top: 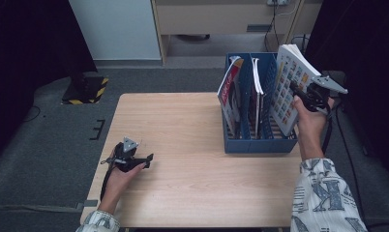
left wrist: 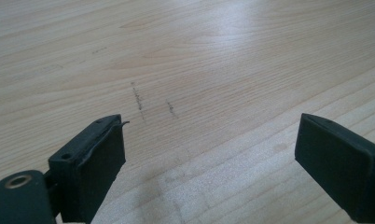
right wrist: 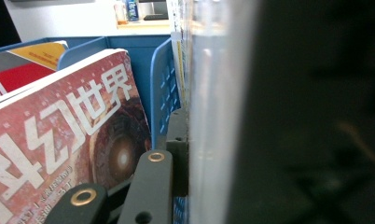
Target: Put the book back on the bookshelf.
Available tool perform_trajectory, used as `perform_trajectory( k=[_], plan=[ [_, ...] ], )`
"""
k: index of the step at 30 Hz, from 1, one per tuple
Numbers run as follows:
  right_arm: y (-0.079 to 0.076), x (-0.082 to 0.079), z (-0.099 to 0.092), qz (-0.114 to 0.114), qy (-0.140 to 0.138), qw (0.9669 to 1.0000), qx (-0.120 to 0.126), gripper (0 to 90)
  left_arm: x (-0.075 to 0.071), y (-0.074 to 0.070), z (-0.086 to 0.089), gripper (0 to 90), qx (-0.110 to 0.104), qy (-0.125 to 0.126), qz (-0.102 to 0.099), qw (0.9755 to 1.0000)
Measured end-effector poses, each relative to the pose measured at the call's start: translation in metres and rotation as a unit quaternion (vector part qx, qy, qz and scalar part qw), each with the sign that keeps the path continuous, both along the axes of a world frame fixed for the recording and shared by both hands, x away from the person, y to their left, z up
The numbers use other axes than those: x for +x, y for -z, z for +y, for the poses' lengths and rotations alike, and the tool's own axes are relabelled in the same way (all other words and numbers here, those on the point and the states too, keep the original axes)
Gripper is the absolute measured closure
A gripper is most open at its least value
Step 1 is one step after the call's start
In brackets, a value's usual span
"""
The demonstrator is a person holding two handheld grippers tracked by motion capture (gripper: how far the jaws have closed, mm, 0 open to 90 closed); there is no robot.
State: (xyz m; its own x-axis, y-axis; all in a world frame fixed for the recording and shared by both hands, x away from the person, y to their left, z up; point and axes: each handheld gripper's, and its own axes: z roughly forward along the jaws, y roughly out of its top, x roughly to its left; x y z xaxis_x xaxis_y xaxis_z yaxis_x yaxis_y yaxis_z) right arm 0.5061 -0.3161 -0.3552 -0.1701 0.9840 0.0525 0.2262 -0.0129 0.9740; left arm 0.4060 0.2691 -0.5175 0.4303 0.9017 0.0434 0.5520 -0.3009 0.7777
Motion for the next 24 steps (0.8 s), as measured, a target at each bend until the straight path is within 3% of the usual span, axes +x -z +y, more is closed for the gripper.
perform_trajectory(
  k=[13,24],
  plan=[
    [0.021,0.006,0.002,0.005,0.005,1.0,0.003,74.0,0.0,0.0,0.0,8.1,-0.001,0.0,0.0,1.0],
    [0.03,0.009,0.003,0.006,0.008,0.9999,0.008,74.0,0.0,0.0,0.0,8.1,-0.001,-0.001,0.0,1.0]
  ],
)
